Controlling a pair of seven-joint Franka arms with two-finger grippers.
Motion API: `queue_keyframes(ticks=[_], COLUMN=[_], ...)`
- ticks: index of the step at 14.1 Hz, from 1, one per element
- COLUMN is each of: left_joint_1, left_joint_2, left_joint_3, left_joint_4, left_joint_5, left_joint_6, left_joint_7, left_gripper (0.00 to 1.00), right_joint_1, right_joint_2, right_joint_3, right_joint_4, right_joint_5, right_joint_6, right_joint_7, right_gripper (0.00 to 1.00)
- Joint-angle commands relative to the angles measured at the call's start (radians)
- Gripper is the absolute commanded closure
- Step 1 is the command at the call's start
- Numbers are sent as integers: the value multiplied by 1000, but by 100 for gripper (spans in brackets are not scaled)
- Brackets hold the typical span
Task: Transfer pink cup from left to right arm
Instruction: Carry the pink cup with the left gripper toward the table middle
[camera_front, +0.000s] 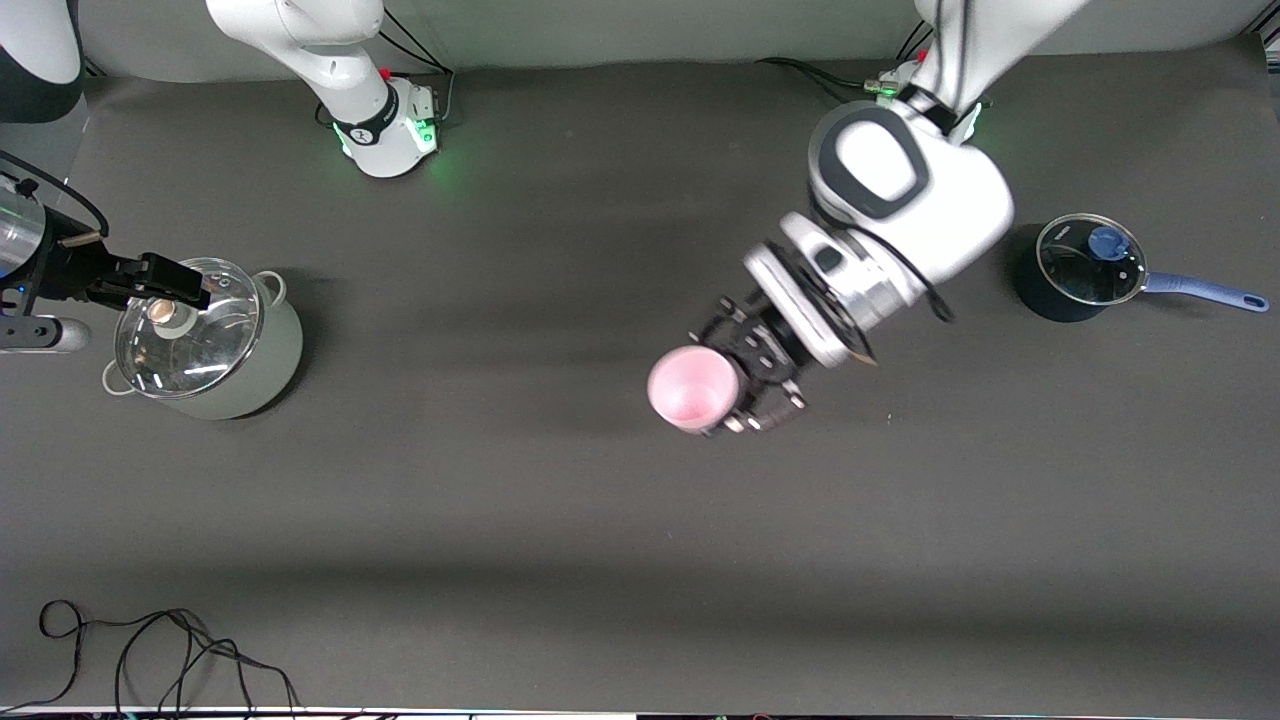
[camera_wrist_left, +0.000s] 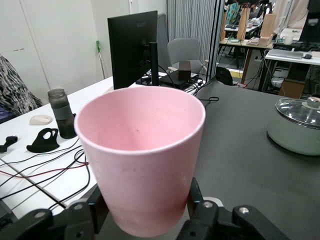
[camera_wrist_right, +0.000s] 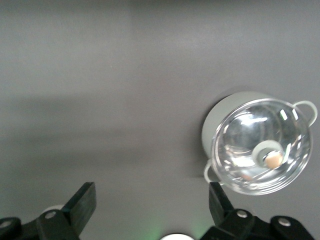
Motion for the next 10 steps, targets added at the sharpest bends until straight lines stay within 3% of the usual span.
queue_keyframes(ticks=[1,8,10], left_joint_1=[-91,-129,-130], left_joint_2=[3,6,8], left_joint_3=[-11,-9,-9], left_joint_4=[-2,1,1], left_joint_5=[-14,-56,-57], left_joint_6=[122,148,150], left_joint_7=[-22,-32,-32], left_gripper=[70,70,70], right_joint_1=[22,251,297], right_joint_2=[8,63,115], right_joint_3=[4,6,4], right_joint_4=[50,163,226], right_joint_5=[71,96,162], right_joint_6=[-17,-15,-12], right_joint_7=[194,780,963], right_gripper=[0,0,0])
